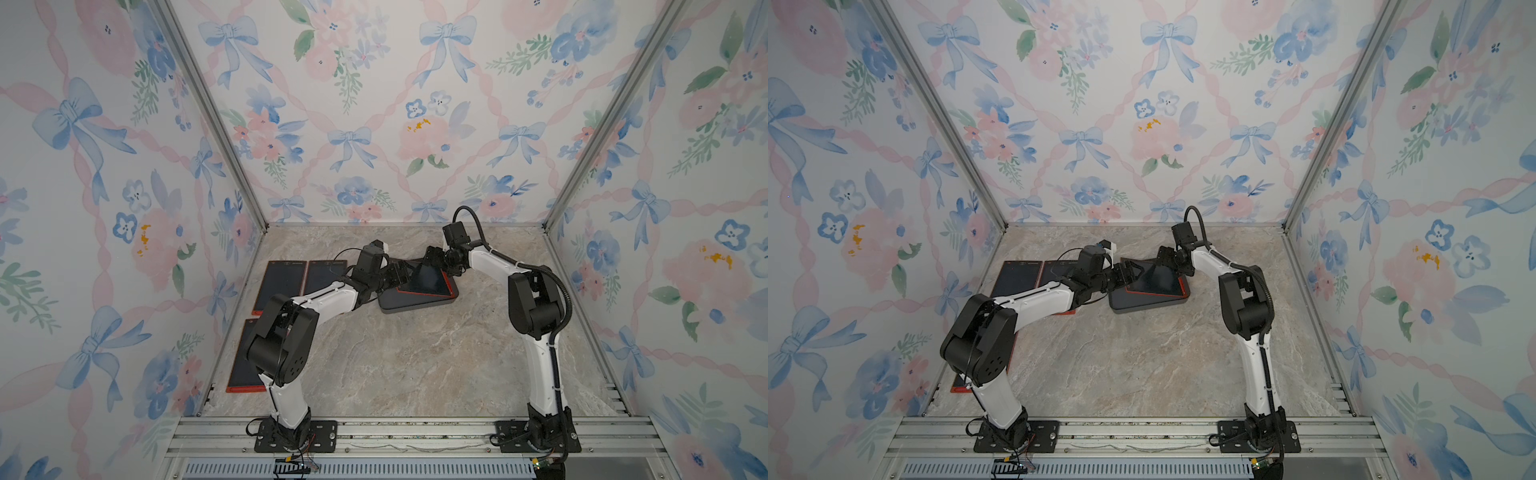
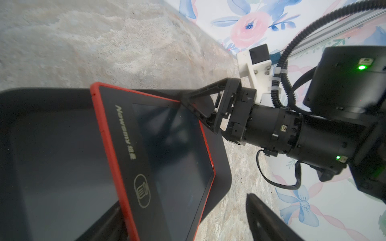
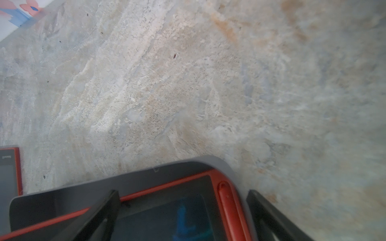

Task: Take out the writing tablet from the storage box
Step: Pick up the writing tablet from the storage box.

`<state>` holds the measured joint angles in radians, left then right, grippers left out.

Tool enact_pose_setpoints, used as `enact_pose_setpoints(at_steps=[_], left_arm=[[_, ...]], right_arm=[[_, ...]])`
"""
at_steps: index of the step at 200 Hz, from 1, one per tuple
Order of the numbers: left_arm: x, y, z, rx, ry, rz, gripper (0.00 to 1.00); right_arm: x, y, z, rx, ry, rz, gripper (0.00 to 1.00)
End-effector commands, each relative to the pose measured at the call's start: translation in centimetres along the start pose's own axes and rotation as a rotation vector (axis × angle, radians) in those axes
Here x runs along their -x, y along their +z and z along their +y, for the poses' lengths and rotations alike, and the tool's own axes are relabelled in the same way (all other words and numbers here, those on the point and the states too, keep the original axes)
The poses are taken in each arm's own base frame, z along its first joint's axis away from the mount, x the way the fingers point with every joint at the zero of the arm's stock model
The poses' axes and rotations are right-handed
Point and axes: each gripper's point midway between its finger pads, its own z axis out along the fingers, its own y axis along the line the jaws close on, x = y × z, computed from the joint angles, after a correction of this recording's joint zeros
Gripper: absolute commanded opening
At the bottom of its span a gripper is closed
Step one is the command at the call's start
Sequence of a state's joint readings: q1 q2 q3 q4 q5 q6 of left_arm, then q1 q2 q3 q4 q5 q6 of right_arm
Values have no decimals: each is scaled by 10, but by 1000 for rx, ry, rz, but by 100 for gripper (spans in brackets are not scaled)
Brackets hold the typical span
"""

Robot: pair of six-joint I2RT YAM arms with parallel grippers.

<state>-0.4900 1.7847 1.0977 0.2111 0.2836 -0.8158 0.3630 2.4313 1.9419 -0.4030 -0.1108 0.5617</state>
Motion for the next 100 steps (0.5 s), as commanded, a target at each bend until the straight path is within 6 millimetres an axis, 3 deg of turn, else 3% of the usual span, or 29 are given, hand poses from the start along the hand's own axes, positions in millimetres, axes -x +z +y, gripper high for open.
enact_pose_setpoints(at_steps=[1,100], left_arm=[[2,-6,-24,-90,28,-13,86],[-4,-1,-19,-109,25,-5,83]], right_arm=[[-6,-6,9,5,5,9,97],[-3,-8,6,-16,25,-10,97]])
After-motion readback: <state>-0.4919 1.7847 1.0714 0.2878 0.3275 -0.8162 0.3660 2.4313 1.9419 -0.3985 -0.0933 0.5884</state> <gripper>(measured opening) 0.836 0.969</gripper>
